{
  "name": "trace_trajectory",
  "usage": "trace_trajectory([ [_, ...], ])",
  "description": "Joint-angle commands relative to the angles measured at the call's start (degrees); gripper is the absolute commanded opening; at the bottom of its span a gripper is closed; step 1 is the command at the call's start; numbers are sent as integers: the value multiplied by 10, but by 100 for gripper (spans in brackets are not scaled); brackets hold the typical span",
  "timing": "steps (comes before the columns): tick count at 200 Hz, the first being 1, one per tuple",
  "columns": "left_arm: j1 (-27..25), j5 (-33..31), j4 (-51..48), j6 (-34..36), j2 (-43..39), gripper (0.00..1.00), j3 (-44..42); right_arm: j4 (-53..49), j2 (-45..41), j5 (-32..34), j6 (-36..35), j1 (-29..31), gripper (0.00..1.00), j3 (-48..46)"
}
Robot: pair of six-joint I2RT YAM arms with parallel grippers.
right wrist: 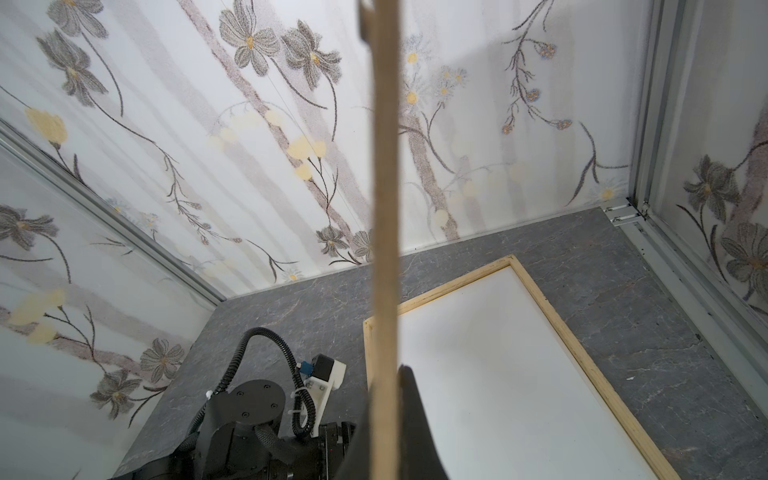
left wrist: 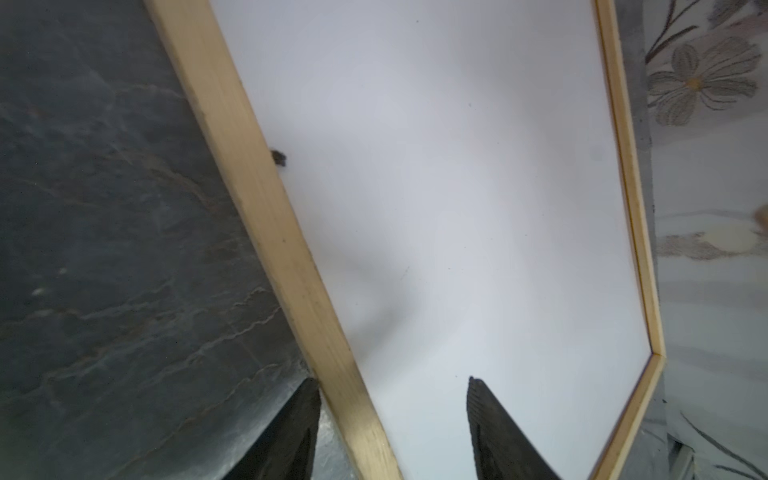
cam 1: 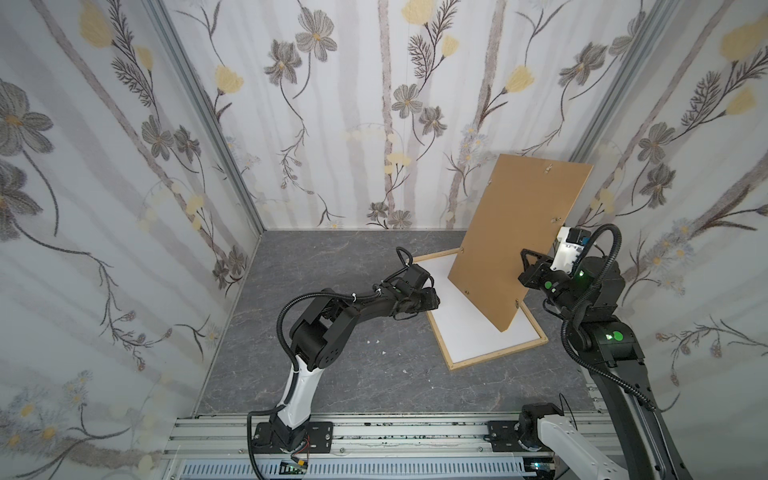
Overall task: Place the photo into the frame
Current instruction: 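Grasp the frame's near wooden edge with the left gripper while right holds backing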
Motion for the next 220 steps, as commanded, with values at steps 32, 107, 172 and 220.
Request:
trace_trajectory([
  [32, -4, -48, -56, 14, 34, 39, 28, 44, -14, 18, -11, -1, 0, -5],
  [107, 15, -98, -92, 52, 8, 20, 14, 44, -4, -2, -7, -1, 0, -1],
  [172, 71, -81, -86, 123, -86, 20, -105, 25, 49, -120, -10, -1, 0, 27],
  [220, 118, -72, -86, 156, -159, 19, -194, 38, 111, -280, 20, -6, 0, 34],
])
